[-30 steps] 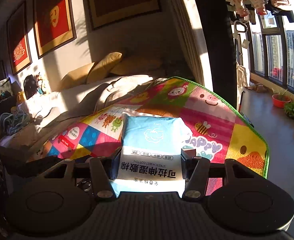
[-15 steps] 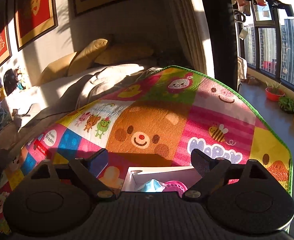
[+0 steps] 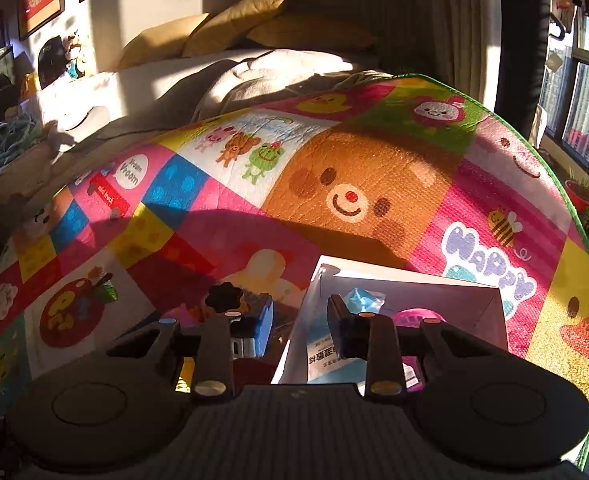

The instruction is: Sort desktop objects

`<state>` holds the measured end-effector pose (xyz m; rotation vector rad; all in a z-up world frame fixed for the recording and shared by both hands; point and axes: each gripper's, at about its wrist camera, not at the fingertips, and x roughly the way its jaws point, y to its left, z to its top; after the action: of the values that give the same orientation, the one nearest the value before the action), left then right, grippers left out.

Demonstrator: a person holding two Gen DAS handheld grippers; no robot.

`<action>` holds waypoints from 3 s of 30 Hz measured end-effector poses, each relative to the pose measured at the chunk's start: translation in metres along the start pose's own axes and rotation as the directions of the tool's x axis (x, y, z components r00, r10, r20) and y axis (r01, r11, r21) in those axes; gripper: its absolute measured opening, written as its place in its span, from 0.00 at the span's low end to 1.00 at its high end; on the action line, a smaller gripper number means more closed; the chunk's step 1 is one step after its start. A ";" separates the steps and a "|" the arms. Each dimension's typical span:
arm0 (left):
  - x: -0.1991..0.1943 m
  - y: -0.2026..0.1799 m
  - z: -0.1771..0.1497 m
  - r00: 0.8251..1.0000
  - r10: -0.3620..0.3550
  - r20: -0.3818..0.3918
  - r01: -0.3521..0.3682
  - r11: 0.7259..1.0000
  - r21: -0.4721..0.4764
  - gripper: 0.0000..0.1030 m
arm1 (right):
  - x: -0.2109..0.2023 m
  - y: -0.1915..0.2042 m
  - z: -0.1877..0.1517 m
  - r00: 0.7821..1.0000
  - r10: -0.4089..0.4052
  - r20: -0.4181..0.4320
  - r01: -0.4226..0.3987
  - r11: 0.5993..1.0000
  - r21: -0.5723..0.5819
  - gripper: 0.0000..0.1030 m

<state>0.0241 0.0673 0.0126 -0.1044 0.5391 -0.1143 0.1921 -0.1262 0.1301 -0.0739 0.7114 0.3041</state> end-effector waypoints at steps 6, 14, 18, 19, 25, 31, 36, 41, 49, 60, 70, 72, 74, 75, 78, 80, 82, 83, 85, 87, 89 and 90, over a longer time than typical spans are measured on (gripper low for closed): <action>-0.007 0.001 -0.002 0.999 0.024 0.048 -0.023 1.000 -0.020 1.00 | 0.070 0.039 0.009 0.995 0.016 -0.097 -0.012 0.999 0.038 0.52; -0.006 0.010 -0.002 0.999 0.003 0.049 0.001 0.997 -0.076 1.00 | 0.145 0.071 -0.002 0.972 -0.030 -0.235 0.036 0.999 0.022 0.37; -0.006 0.009 -0.001 0.999 0.000 0.049 0.004 0.997 -0.079 1.00 | 0.125 0.081 -0.015 0.970 0.034 -0.240 -0.046 0.998 -0.046 0.36; -0.007 0.009 -0.001 0.999 -0.001 0.049 0.005 0.997 -0.079 1.00 | 0.117 0.081 -0.020 0.968 0.047 -0.245 -0.061 0.997 -0.050 0.36; -0.009 0.009 -0.002 0.998 -0.020 0.064 0.025 0.997 -0.073 1.00 | 0.035 0.073 -0.067 0.954 0.157 -0.254 -0.191 0.975 -0.115 0.36; -0.011 0.008 -0.003 0.996 -0.072 0.062 0.075 0.996 -0.057 1.00 | -0.056 0.026 -0.111 0.980 0.147 -0.137 -0.159 0.984 -0.079 0.36; -0.010 0.003 -0.004 0.994 -0.096 0.045 0.097 0.995 -0.021 1.00 | -0.082 -0.025 -0.160 0.991 0.016 -0.132 -0.014 1.000 0.017 0.37; -0.011 -0.007 -0.005 0.997 -0.076 0.019 0.075 0.997 0.030 1.00 | -0.091 -0.055 -0.194 0.991 -0.083 -0.102 0.093 0.991 0.099 0.59; -0.010 -0.007 0.009 0.997 0.057 0.046 -0.062 0.992 0.113 1.00 | -0.098 -0.052 -0.219 0.993 -0.117 -0.007 0.117 0.987 0.113 0.79; 0.071 0.027 0.046 0.975 0.180 -0.126 -0.161 0.976 0.148 0.80 | -0.088 -0.041 -0.241 0.990 -0.132 0.044 0.124 0.979 0.165 0.96; 0.046 0.006 0.050 0.993 0.080 -0.082 -0.069 0.989 0.128 0.61 | -0.081 -0.055 -0.240 0.995 -0.099 0.017 0.092 0.964 0.250 1.00; 0.024 -0.015 0.050 0.998 -0.012 -0.061 0.021 0.989 0.149 0.61 | -0.081 -0.055 -0.240 0.995 -0.099 0.016 0.092 0.964 0.249 1.00; 0.005 -0.039 0.044 0.994 -0.091 -0.064 0.101 0.977 0.187 0.61 | -0.081 -0.055 -0.240 0.995 -0.100 0.016 0.092 0.964 0.249 1.00; -0.004 -0.053 0.038 0.989 -0.127 -0.075 0.140 0.967 0.212 0.62 | -0.082 -0.055 -0.240 0.995 -0.099 0.017 0.092 0.964 0.250 1.00; -0.022 -0.084 0.013 0.973 -0.189 -0.130 0.219 0.934 0.281 0.62 | -0.081 -0.055 -0.240 0.995 -0.099 0.017 0.092 0.964 0.251 1.00; -0.028 -0.097 -0.005 0.961 -0.215 -0.176 0.259 0.920 0.292 0.62 | -0.081 -0.055 -0.240 0.995 -0.100 0.017 0.093 0.964 0.251 1.00; -0.031 -0.105 -0.021 0.955 -0.212 -0.206 0.269 0.913 0.307 0.62 | -0.082 -0.055 -0.241 0.995 -0.101 0.019 0.093 0.963 0.254 1.00; -0.032 -0.106 -0.028 0.955 -0.204 -0.216 0.265 0.913 0.310 0.62 | -0.082 -0.055 -0.241 0.995 -0.101 0.020 0.093 0.962 0.256 1.00; -0.032 -0.106 -0.037 0.950 -0.197 -0.240 0.265 0.919 0.292 0.62 | -0.082 -0.056 -0.241 0.995 -0.100 0.020 0.092 0.962 0.258 1.00; -0.035 -0.103 -0.045 0.950 -0.192 -0.246 0.259 0.926 0.274 0.63 | -0.082 -0.056 -0.241 0.995 -0.101 0.020 0.092 0.962 0.258 1.00; -0.039 -0.104 -0.048 0.952 -0.186 -0.242 0.252 0.927 0.278 0.74 | -0.082 -0.056 -0.241 0.995 -0.101 0.020 0.093 0.962 0.258 1.00; -0.041 -0.103 -0.050 0.952 -0.187 -0.242 0.251 0.930 0.268 0.84 | -0.082 -0.056 -0.241 0.994 -0.103 0.020 0.094 0.961 0.258 1.00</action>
<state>-0.0452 -0.0324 0.0042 0.1435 0.7171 -0.4291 -0.0021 -0.2410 -0.0009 0.1421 0.7064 0.1153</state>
